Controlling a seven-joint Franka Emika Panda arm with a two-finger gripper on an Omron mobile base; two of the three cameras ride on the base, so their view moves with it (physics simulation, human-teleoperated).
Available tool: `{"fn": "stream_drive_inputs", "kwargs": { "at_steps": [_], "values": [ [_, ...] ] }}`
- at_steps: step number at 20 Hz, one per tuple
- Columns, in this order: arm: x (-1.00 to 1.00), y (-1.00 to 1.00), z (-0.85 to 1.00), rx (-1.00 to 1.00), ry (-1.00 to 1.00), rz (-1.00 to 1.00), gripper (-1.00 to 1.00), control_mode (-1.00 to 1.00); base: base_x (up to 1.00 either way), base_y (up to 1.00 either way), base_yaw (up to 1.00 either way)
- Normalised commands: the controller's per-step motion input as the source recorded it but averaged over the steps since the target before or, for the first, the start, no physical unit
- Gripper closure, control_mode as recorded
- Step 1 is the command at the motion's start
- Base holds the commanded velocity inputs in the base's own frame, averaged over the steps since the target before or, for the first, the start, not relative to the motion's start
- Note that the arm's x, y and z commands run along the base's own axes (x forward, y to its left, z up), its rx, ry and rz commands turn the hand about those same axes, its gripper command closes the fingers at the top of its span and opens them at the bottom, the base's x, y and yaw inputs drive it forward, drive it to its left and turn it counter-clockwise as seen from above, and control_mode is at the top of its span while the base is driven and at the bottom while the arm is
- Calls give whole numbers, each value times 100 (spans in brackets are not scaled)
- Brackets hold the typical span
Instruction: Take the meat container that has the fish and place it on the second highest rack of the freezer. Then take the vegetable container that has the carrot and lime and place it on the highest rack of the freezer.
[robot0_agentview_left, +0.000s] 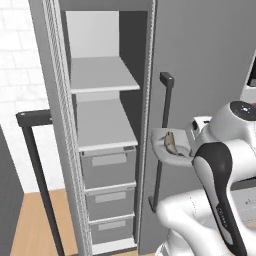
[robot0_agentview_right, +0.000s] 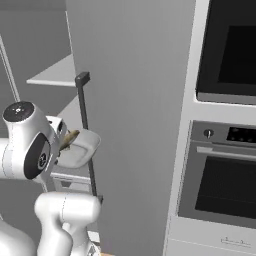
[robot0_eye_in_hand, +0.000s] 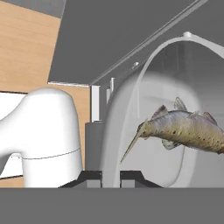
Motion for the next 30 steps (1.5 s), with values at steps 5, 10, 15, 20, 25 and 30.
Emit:
{"fn": "stream_drive_inputs", "kwargs": {
  "at_steps": [5,10,15,20,25,30],
  "values": [
    [0,0,0,0,0,0,100,100,20,44,0],
    [0,0,0,0,0,0,100,100,33,30,0],
    [0,0,0,0,0,0,100,100,34,18,0],
    [0,0,0,0,0,0,100,100,31,26,0],
    [0,0,0,0,0,0,100,100,43,27,0],
    [27,26,47,-3,-12,0,100,-100,9,6,0]
  ]
}}
